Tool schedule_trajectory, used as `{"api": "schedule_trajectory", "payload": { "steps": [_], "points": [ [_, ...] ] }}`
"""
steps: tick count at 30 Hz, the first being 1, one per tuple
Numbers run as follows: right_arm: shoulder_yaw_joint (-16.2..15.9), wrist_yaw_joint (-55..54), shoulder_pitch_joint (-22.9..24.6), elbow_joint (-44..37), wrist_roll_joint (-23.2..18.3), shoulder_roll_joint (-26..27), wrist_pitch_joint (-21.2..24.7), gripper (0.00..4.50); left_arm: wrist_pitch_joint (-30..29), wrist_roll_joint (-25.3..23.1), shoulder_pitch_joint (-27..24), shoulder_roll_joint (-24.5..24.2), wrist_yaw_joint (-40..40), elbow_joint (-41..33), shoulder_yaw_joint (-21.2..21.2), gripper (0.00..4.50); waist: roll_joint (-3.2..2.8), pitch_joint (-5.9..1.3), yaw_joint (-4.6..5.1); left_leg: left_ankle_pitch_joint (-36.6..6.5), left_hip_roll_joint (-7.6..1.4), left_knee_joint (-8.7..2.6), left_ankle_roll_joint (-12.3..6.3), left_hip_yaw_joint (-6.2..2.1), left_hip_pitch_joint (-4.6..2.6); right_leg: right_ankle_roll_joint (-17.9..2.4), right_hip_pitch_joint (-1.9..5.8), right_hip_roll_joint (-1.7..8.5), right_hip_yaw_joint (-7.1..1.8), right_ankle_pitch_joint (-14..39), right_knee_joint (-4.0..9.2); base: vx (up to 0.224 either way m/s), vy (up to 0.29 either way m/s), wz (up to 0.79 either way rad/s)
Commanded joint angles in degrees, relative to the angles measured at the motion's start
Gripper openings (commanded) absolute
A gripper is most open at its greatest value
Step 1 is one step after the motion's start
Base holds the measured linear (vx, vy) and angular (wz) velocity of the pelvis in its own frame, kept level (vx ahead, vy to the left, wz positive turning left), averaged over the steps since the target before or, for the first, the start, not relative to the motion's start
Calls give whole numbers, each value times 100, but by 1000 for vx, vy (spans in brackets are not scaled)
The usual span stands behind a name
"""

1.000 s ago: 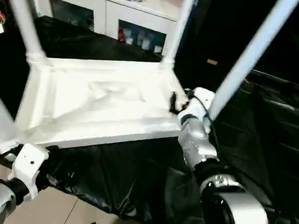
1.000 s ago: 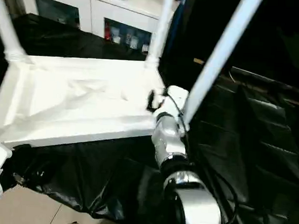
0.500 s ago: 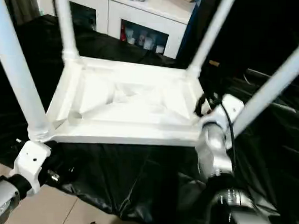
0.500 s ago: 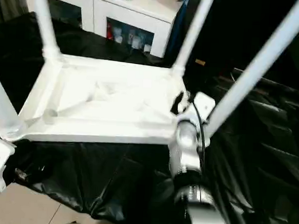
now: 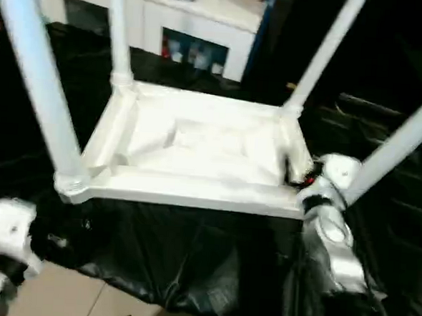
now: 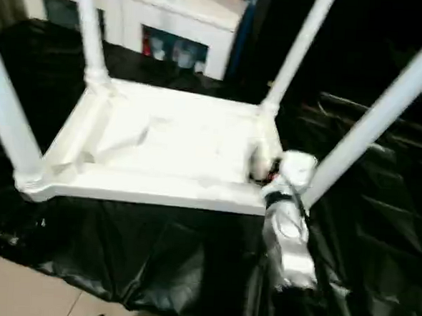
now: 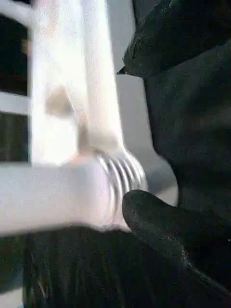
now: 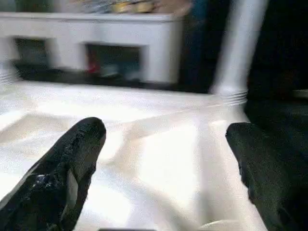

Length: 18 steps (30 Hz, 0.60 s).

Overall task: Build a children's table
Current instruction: Rotate leg to tighten, then rotate table base

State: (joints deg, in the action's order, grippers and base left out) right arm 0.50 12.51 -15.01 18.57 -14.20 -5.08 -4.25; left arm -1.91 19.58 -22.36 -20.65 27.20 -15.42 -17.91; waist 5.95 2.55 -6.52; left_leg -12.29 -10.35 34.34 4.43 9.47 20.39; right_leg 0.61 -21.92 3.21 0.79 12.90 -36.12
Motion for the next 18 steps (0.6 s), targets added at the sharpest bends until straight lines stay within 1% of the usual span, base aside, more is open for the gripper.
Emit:
{"api": "schedule_trajectory", "payload": {
  "steps": [1,2,3,4,5,6,7,8,9,10,11,12,13,14,15,16,17,18],
  "points": [
    [-304,588,219,-435,-141,-253,328,450,243,124,-172,256,-99,-350,29,446,-144,-199,4,-1745,-267,-551,24,-93,-25,-619,129,348,-206,772,449,0,0,0],
    [-328,617,240,-465,-144,-270,353,450,273,101,-174,281,-134,-351,26,446,-149,-178,-8,-1744,-283,-551,28,-85,-25,-603,113,358,-216,851,472,0,0,0],
    [-390,692,293,-545,-152,-316,419,450,353,41,-180,346,-226,-353,16,446,-123,-173,2,-1770,-274,-550,24,-79,-22,-591,105,357,-219,947,480,0,0,0],
    [-464,811,373,-682,-172,-375,535,450,463,13,-143,446,-335,-338,-31,446,-111,-181,-7,-1764,-269,-548,27,-80,-31,-542,108,351,-220,1069,493,0,0,0],
    [-464,811,373,-682,-172,-375,535,450,463,13,-143,446,-335,-338,-31,446,-119,-174,-7,-1780,-271,-549,35,-85,-34,-507,102,352,-224,1140,498,0,0,0],
    [-520,907,438,-800,-189,-425,639,450,570,-8,-80,527,-453,-322,-104,446,-130,-163,-5,-1838,-270,-557,47,-86,-38,-501,86,351,-222,1230,507,0,0,0],
    [-593,1043,527,-979,-219,-519,826,450,640,13,7,580,-548,-297,-213,446,-94,-165,-8,-1874,-272,-554,62,-90,-41,-465,90,349,-220,1326,522,0,0,0],
    [-646,1134,595,-1116,-233,-596,982,450,674,13,98,594,-625,-276,-303,446,-117,-172,-29,-1855,-277,-555,77,-96,-59,-456,81,351,-222,1279,515,0,0,0],
    [-694,1174,643,-1220,-212,-668,1123,450,668,39,186,583,-673,-259,-377,446,-128,-169,-33,-1841,-270,-556,79,-101,-59,-436,87,336,-219,1196,506,0,0,0],
    [-694,1174,643,-1220,-212,-668,1123,450,668,39,186,583,-673,-259,-377,446,-121,-163,-30,-1853,-269,-563,83,-103,-50,-435,90,337,-215,1194,510,0,0,0],
    [-739,1216,688,-1319,-156,-754,1291,450,616,99,272,554,-692,-250,-431,446,-111,-171,-24,-1858,-264,-561,108,-107,-45,-433,96,351,-212,1220,504,0,0,0],
    [-796,1258,735,-1416,-77,-863,1451,450,574,143,360,522,-707,-244,-471,446,-126,-171,-28,-1858,-264,-564,124,-111,-52,-425,93,348,-211,1235,504,0,0,0],
    [-810,1263,751,-1445,-55,-898,1507,450,552,160,396,505,-710,-235,-481,446,-118,-176,-32,-1828,-262,-554,146,-107,-61,-424,89,338,-210,1174,500,0,0,0],
    [-886,1329,849,-1652,30,-1127,1876,450,436,244,647,381,-719,-120,-519,446,-171,-181,-26,-1798,-254,-555,177,-111,-54,-433,100,336,-209,1076,490,0,0,0],
    [-886,1329,849,-1652,30,-1127,1876,450,436,244,647,381,-719,-120,-519,446,-149,-179,-38,-1790,-242,-545,175,-101,-74,-397,97,315,-207,1064,500,0,0,0],
    [-909,1362,885,-1736,41,-1213,2018,450,404,267,751,325,-718,-50,-521,446,-156,-186,-45,-1735,-242,-538,160,-103,-73,-424,95,330,-213,941,479,0,0,0],
    [-943,1432,924,-1840,59,-1326,2188,450,383,261,861,263,-707,54,-511,446,-185,-196,-51,-1684,-241,-540,174,-109,-64,-447,111,341,-204,907,470,0,0,0],
    [-999,1545,969,-1953,96,-1484,2335,450,344,253,984,200,-684,166,-491,446,-195,-196,-34,-1659,-245,-538,191,-111,-64,-477,112,337,-201,852,465,0,0,0]
  ]
}}
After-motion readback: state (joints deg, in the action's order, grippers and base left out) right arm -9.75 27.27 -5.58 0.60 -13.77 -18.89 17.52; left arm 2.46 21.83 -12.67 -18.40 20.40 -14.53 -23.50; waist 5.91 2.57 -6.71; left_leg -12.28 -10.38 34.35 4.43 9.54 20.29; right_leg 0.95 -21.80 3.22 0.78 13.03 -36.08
